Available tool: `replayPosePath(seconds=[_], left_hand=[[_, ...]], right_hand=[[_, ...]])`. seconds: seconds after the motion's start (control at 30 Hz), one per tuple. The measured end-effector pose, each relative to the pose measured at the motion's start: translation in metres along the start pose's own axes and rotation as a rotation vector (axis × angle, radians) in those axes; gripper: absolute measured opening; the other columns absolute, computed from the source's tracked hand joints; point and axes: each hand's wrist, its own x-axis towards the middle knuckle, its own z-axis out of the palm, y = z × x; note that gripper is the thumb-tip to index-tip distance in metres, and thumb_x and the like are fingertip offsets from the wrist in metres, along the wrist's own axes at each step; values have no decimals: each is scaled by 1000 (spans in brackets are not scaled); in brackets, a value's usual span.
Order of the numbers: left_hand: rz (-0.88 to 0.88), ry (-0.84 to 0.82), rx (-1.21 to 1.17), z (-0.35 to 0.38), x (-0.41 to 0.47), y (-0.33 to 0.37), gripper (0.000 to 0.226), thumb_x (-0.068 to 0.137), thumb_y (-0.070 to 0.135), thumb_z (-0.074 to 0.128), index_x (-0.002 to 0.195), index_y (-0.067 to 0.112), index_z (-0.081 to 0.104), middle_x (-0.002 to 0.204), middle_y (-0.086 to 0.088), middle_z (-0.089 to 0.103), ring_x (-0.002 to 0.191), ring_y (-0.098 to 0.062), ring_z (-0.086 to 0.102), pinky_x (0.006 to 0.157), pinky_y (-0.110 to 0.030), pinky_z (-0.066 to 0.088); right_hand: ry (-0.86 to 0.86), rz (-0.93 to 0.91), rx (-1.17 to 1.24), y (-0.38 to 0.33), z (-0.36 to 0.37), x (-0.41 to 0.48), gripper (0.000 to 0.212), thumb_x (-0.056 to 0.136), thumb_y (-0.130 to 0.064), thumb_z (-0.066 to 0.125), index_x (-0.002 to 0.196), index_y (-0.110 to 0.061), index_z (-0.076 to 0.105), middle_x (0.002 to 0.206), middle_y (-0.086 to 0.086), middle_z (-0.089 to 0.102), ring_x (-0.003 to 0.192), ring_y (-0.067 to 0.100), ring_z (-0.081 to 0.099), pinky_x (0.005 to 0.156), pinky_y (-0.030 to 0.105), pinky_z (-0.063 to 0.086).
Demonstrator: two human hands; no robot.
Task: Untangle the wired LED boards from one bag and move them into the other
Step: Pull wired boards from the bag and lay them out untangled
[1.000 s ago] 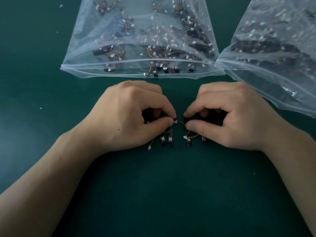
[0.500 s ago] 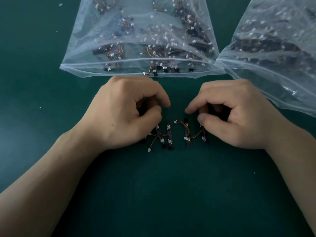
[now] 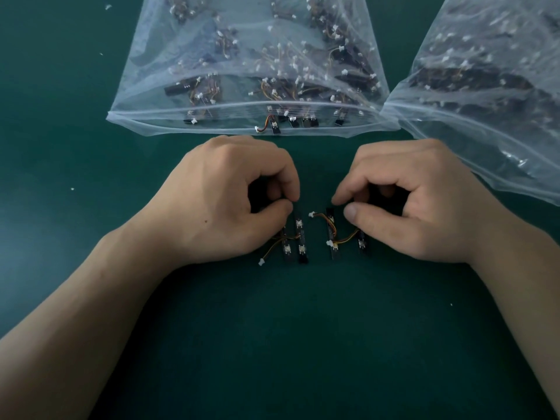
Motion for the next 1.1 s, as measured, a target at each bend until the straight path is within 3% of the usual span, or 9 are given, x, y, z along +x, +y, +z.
replayPosePath(seconds=[0.17,0.37,0.47,0.53,0.67,0.83,1.1], left_hand=[[-11,-2,-27,-1,-1,1,8,78,20,68,79,28,71,70,13,64,77,-16,60,69,-37,49],[9,-38,-18,-1,-1,0,11,77,19,68,82,29,74,71,13,62,78,-14,59,73,-39,48],[27,-51,-5,-1,-1,0,11,78,22,70,84,30,75,72,11,62,77,-15,59,74,-39,48],[32,-48,1,0,-1,0,10,78,25,71,85,31,75,72,11,61,77,-14,59,74,-39,48],[54,-55,-7,0,-1,0,9,79,26,74,87,30,77,72,11,61,76,-13,58,73,-38,47],[59,-52,17,1,0,0,7,77,32,77,84,32,77,72,13,60,74,-12,58,72,-38,48],[45,-13,33,5,-1,1,7,79,39,77,81,33,75,70,11,60,73,-12,57,72,-39,48]], right_hand=[[-19,-4,8,0,-1,0,12,84,-15,71,91,-22,79,79,-13,65,71,14,61,61,28,43],[-45,13,61,1,-3,-1,20,82,-9,70,95,-21,79,79,-8,68,71,19,61,62,32,45],[-61,22,37,0,-3,0,17,81,-19,74,96,-25,79,79,-12,65,73,18,60,62,33,46],[-89,26,30,-1,-4,0,19,80,-36,79,98,-30,79,82,-14,63,76,16,60,64,33,47],[-133,36,46,-4,-6,1,47,71,-69,80,103,-35,78,85,-16,61,80,13,60,67,31,46],[-131,61,12,-7,-4,2,43,69,-69,83,103,-44,76,85,-17,60,83,12,61,67,31,45],[-105,36,17,-5,-1,2,43,72,-69,80,105,-42,78,84,-17,59,82,11,63,67,41,50]])
